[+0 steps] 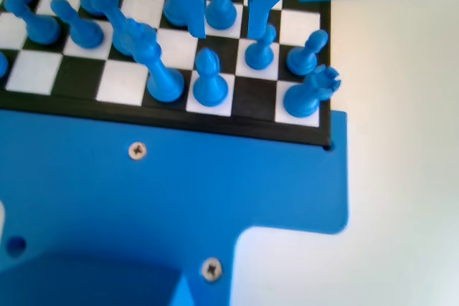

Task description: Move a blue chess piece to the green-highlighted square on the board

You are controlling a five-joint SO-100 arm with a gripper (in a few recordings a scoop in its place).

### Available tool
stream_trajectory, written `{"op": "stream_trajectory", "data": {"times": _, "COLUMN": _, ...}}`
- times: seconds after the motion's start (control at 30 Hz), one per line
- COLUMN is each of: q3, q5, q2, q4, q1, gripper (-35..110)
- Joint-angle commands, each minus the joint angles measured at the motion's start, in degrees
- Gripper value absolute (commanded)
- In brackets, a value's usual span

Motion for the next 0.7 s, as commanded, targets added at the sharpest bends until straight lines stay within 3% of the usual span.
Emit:
{"op": "stream_trajectory", "data": {"times": 0.0, "q3": 0.0, "q5": -1.0, "q2": 1.0, "q4": -0.1, "q1": 0.4, "gripper": 10}}
{"op": "stream_trajectory", "data": {"times": 0.67, "q3": -6.0, "q5": -4.2, "q2": 1.3, "q4": 4.4, "q1": -2.8, "gripper": 10}}
